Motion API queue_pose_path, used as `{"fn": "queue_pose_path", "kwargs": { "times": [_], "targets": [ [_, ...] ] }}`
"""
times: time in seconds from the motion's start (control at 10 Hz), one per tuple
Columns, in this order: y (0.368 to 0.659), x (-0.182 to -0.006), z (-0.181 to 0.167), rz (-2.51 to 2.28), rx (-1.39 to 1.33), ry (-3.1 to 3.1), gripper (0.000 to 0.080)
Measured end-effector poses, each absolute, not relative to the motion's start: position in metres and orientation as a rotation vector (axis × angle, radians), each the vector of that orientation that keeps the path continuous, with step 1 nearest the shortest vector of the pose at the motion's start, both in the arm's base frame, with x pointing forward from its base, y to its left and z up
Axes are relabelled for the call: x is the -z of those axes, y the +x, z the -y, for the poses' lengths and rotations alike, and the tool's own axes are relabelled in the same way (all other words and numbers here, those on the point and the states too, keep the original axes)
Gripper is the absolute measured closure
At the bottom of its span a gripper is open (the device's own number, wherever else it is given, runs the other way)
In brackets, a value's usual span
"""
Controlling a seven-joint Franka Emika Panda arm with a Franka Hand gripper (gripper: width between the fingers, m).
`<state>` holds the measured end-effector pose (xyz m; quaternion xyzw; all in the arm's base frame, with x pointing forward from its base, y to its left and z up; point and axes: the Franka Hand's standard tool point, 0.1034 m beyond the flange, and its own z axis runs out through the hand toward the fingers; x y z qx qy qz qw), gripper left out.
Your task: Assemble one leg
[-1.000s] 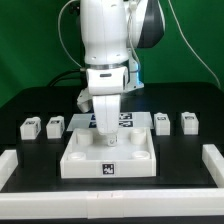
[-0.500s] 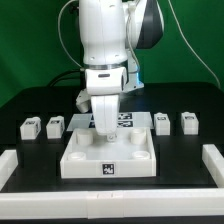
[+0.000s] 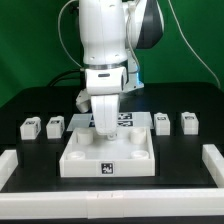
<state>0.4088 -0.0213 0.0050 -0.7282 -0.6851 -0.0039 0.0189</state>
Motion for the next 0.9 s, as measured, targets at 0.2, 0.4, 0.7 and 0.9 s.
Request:
{"fn": "queue_pose_path", "kwargs": {
  "times": [0.2, 0.4, 0.7, 0.9],
  "targets": [
    [0.409, -0.005, 0.021, 2.127, 0.012, -2.261, 0.0751],
    [0.409, -0.005, 0.021, 2.127, 0.012, -2.261, 0.0751],
    [0.434, -0.007, -0.002, 2.101, 0.035, -2.289, 0.0751],
    [0.460, -0.006, -0.029, 2.121, 0.057, -2.267, 0.0751]
  ]
}}
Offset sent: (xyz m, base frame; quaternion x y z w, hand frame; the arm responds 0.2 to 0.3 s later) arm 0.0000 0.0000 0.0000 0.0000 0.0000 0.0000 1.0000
